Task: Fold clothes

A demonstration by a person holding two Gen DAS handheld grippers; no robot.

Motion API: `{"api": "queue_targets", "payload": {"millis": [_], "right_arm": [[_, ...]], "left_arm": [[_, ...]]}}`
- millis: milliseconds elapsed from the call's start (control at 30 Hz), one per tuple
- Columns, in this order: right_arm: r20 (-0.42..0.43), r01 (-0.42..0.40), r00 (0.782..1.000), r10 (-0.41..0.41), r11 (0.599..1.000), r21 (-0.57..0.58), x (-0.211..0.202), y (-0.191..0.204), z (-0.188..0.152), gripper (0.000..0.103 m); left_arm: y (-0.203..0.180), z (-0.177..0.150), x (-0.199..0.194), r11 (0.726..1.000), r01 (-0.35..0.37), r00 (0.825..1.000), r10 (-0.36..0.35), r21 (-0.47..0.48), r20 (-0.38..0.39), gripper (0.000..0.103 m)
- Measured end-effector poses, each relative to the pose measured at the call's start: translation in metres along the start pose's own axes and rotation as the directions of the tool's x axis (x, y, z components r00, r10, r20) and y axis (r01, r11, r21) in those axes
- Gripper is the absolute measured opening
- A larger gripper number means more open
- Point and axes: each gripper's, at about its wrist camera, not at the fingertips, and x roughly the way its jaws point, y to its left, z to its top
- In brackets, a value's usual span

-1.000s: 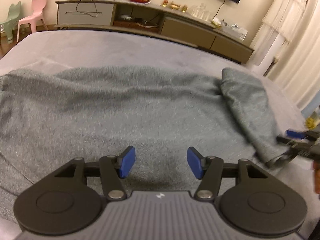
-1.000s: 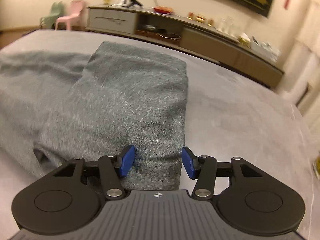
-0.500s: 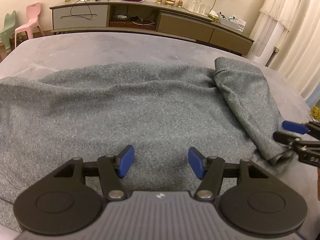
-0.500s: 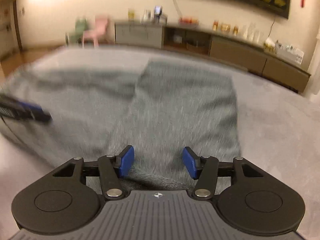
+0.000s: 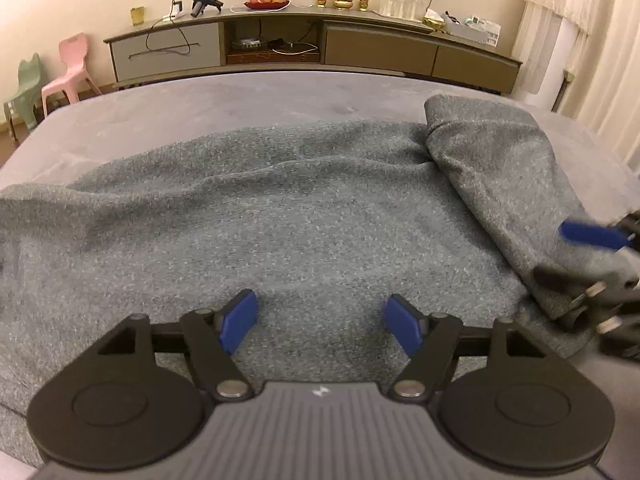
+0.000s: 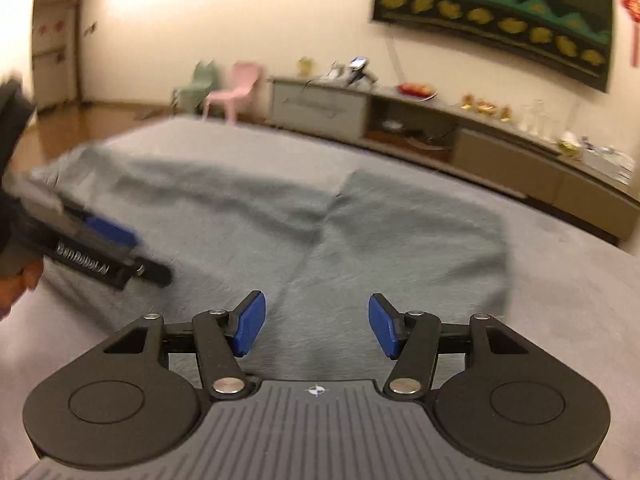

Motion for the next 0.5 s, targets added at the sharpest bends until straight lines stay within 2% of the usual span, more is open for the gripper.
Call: {"api": "queue_targets", "payload": {"millis": [33, 200, 267, 300, 400, 433, 500], "right_arm": [[-0.048, 0.023, 0.999, -0.023, 1.000, -0.013, 0.006, 0.001, -0.003, 0.057], [-0.105, 0.150, 0.984, -0.145, 0.988, 0.044, 0.006, -0.027, -0.010, 0.057], [-0.097, 0.124, 0.988, -0.117, 0.990, 0.070, 0.007, -0.029, -0.013, 0.058], [-0.089, 0.104, 0.991, -0.097, 0.992, 0.077, 0.007, -0.028, -0.014, 0.059], [-0.035, 0.049, 0.998, -0.045, 0.992, 0.115, -0.008, -0.030, -0.009, 0.059], [-0.008, 0.043, 0.999, -0.042, 0.990, 0.136, -0.016, -0.034, -0.006, 0.059], [0.022, 0.086, 0.996, -0.092, 0.977, 0.194, -0.026, -0.048, -0.004, 0.059]], "left_arm": [[-0.001, 0.000, 0.000, 1.000, -0.002, 1.000, 0.002, 0.011, -0.003, 0.073], [0.002, 0.001, -0.001, 1.000, 0.017, 1.000, -0.016, 0.019, -0.021, 0.072], [0.002, 0.006, -0.002, 1.000, 0.010, 0.999, -0.009, 0.018, -0.035, 0.072], [0.000, 0.010, -0.004, 1.000, 0.010, 0.999, -0.009, 0.016, -0.040, 0.068], [-0.015, 0.033, -0.020, 0.999, 0.034, 0.999, -0.034, 0.015, 0.026, 0.068], [-0.025, 0.044, -0.023, 0.999, 0.045, 0.998, -0.046, 0.029, 0.047, 0.068], [-0.053, 0.069, -0.015, 0.995, 0.071, 0.995, -0.075, 0.073, 0.061, 0.068]]}}
